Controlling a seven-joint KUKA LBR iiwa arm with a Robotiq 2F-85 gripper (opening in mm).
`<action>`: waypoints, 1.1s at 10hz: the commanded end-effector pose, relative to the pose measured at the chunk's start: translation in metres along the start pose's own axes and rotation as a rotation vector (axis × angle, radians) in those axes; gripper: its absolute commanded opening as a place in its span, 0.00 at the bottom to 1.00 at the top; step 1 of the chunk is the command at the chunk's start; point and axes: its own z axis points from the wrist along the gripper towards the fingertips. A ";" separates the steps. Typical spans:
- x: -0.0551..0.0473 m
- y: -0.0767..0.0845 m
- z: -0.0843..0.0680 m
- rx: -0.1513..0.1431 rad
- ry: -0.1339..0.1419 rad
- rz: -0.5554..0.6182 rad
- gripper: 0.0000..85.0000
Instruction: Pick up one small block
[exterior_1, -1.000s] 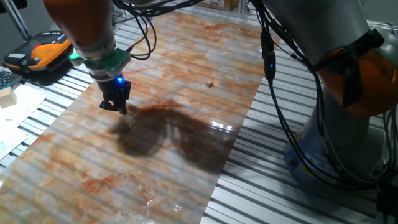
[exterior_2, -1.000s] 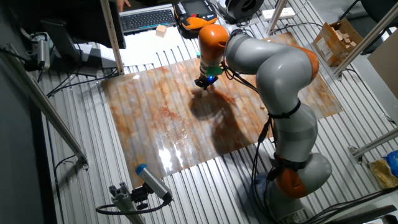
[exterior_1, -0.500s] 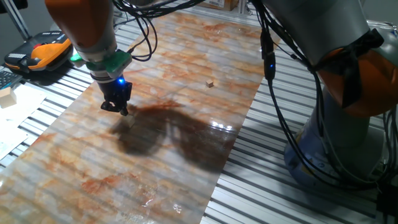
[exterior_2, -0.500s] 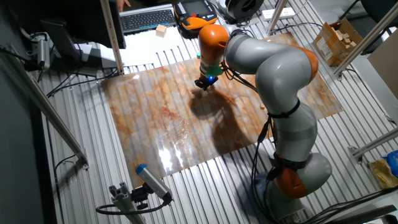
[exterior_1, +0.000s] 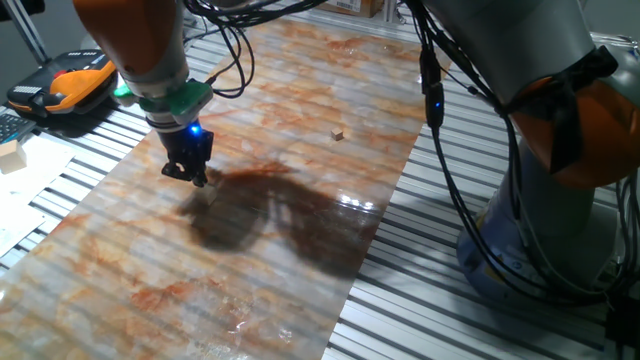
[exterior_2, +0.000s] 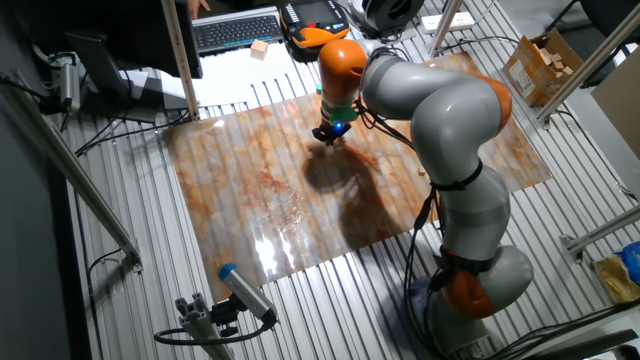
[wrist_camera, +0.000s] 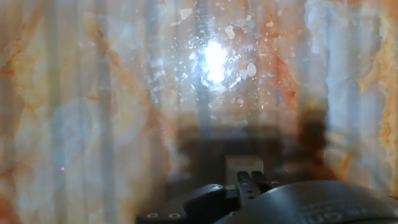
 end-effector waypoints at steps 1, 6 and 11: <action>0.000 0.000 0.000 0.007 -0.004 0.003 0.40; -0.001 0.002 0.001 0.056 -0.015 0.007 0.40; -0.002 0.001 0.004 0.014 -0.022 0.028 0.60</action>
